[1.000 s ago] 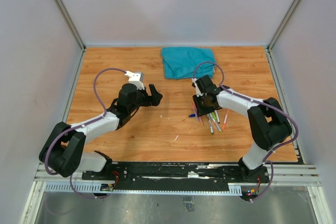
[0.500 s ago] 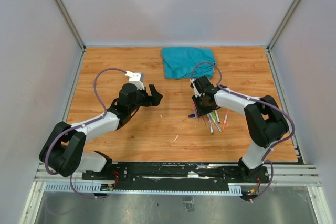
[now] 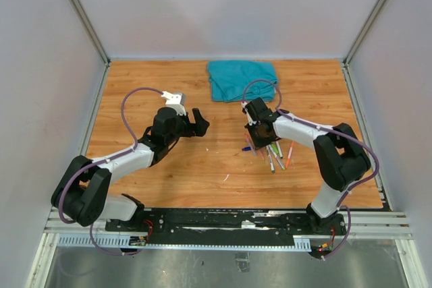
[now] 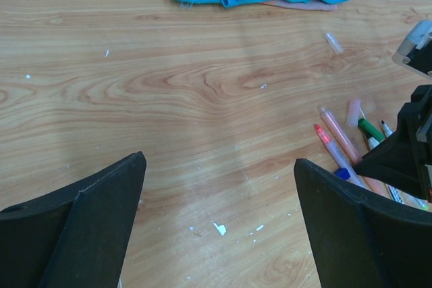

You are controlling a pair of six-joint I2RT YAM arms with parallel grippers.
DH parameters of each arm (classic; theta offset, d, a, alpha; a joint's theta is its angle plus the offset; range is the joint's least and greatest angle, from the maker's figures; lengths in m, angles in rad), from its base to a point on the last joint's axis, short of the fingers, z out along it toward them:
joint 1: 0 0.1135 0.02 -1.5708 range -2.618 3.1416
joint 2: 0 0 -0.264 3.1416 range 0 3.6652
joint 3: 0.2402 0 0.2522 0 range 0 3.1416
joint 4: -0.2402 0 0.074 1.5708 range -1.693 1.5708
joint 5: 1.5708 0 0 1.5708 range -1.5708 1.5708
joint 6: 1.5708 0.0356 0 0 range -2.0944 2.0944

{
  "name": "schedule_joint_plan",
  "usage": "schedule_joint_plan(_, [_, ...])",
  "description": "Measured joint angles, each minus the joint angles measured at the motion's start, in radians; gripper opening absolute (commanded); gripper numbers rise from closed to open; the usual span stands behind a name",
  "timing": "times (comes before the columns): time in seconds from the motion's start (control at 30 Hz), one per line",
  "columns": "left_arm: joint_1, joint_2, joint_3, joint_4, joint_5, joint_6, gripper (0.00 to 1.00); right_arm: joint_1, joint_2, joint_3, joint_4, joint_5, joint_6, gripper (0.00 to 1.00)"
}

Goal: Insert the pens into the pen caps
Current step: Pick up the pen from the center of the board.

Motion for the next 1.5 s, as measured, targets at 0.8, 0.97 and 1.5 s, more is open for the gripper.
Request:
schedule_joint_plan(0.8, [-0.032, -0.054, -0.028, 0.094, 0.113, -0.005, 0.95, 0.002, -0.439, -0.315, 0.448, -0.205, 0.155, 0.01])
schedule_joint_plan(0.97, [-0.040, -0.072, -0.063, 0.184, 0.189, -0.022, 0.93, 0.043, -0.443, -0.427, 0.668, -0.231, 0.243, 0.01])
schedule_joint_plan(1.5, [-0.055, -0.069, -0.076, 0.276, 0.280, -0.053, 0.77, 0.156, -0.294, -0.455, 1.135, -0.269, 0.423, 0.01])
